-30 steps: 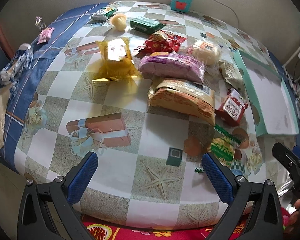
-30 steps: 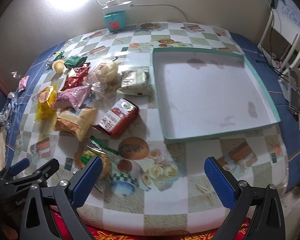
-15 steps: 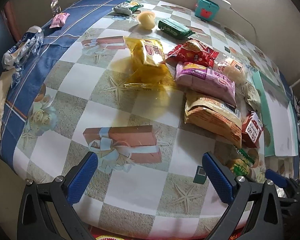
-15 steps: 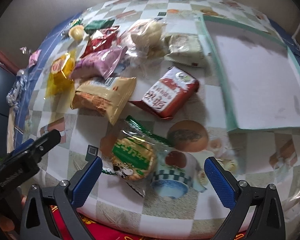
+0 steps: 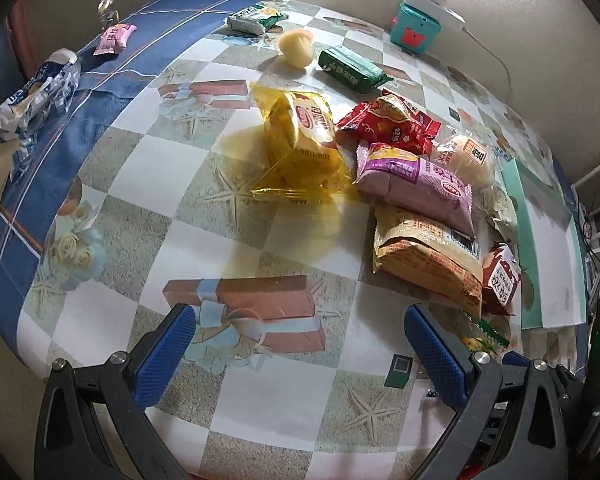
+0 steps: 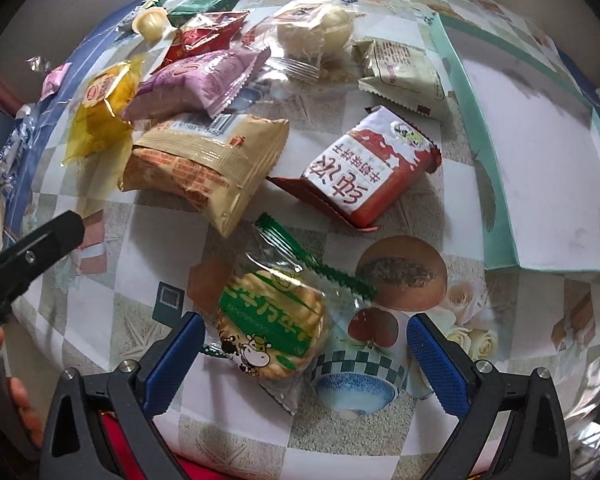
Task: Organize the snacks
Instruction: 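Grasp the green biscuit packet with the right tool while the left tool grasps the tan bread bag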
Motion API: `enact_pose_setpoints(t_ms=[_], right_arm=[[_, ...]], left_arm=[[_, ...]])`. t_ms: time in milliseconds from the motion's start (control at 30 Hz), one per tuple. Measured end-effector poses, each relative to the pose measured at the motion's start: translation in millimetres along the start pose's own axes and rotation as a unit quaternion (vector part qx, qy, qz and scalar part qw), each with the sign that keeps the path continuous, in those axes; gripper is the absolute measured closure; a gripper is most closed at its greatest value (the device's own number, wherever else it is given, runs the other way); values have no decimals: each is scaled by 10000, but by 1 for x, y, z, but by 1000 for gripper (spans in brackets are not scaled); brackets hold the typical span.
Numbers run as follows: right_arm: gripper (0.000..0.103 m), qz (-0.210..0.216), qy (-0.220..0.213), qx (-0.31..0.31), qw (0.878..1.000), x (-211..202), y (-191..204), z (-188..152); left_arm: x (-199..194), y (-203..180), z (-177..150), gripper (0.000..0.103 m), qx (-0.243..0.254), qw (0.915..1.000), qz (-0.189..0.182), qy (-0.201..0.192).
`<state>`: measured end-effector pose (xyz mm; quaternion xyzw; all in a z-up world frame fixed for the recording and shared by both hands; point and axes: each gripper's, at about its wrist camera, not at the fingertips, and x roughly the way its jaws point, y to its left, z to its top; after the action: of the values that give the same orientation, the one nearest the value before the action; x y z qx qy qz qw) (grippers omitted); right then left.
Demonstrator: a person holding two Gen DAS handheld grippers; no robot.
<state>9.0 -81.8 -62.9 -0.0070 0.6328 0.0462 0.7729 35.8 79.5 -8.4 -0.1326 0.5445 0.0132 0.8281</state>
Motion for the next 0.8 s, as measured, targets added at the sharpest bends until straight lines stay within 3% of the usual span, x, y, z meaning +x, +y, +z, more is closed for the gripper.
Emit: enact_pose_setpoints(t_ms=[133,300,667,800], right_arm=[[2,-1,-30,-42,10000,5,7,4],[20,111,-88,62,9999,-10,-4,-4],[26,258,-60,254,9993,-10,-23,-4],[35,323,-71,319,9989,-15,-29,-3]], left_arm=[[-5,-5,8,0,-169,9998,-51,130],[-8,-19,15,0,-138,9998,32,146],[-2,-49,14,0,-131,9985,119,512],[2,-58,18,0,-284,9973,111,661]])
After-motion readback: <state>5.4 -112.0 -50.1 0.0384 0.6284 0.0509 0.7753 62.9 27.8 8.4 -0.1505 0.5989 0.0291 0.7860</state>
